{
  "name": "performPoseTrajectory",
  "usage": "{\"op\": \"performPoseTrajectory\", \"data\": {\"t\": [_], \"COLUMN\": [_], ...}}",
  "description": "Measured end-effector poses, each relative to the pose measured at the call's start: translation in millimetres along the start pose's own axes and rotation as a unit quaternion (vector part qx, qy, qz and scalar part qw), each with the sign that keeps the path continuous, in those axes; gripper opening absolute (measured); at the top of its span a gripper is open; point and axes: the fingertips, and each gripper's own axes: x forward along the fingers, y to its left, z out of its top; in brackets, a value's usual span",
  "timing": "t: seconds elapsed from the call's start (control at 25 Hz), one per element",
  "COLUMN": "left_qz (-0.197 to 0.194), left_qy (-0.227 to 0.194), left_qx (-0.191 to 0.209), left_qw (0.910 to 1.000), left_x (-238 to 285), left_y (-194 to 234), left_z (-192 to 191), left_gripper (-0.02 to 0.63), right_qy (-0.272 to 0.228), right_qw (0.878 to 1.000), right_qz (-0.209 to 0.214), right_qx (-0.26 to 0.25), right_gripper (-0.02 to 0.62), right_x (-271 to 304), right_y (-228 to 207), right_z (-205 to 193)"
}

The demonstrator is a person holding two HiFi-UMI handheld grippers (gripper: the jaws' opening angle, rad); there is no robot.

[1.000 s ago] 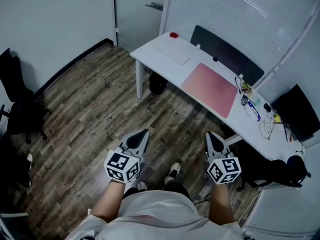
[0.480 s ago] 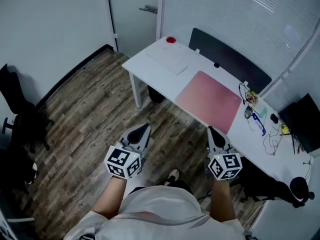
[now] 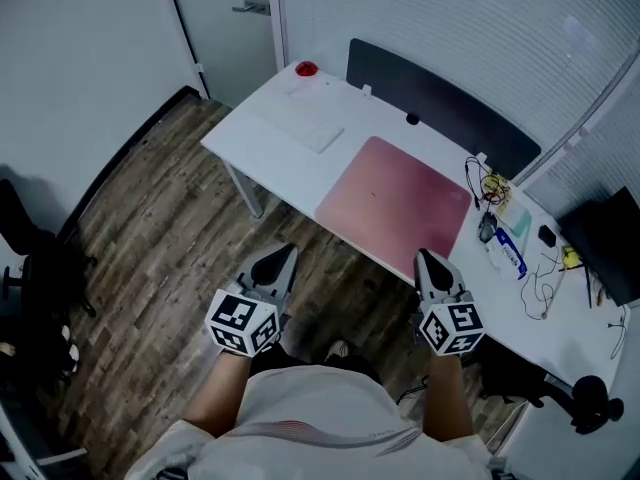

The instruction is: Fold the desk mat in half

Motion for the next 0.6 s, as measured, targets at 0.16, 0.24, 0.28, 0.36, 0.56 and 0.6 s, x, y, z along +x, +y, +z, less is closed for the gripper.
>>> {"op": "performPoseTrajectory", "data": {"t": [0.16, 0.24, 0.28, 0.36, 0.56, 0.6], "left_qz": [-0.018, -0.032, -0.041, -0.061, -0.107, -0.113], "left_qy": [0.014, 0.015, 0.016, 0.019, 0.035, 0.039], "left_qx": [-0.009, -0.015, -0.015, -0.014, 0.01, 0.017], "left_qw": [0.9997, 0.9993, 0.9989, 0.9979, 0.9936, 0.9926], "left_x": [31.1, 47.9, 55.9, 72.2, 102.7, 107.8], "left_y": [22.8, 41.5, 51.5, 73.6, 133.0, 143.5], "left_z": [-5.5, -3.6, -2.5, 0.6, 8.7, 9.4], "left_gripper": [0.015, 0.015, 0.015, 0.015, 0.015, 0.015], "right_qy": [0.02, 0.027, 0.03, 0.036, 0.045, 0.048], "right_qw": [1.0, 0.999, 0.999, 0.998, 0.993, 0.993], "right_qz": [-0.014, -0.027, -0.037, -0.059, -0.107, -0.112], "right_qx": [-0.003, -0.007, -0.007, -0.006, -0.007, -0.009], "right_gripper": [0.051, 0.051, 0.051, 0.051, 0.051, 0.051], "right_x": [24.4, 41.6, 50.2, 68.6, 117.9, 128.3], "right_y": [-5.8, -6.6, -6.5, -4.6, 20.3, 26.0], "right_z": [-7.7, -6.1, -4.5, -0.6, 8.7, 8.9]}}
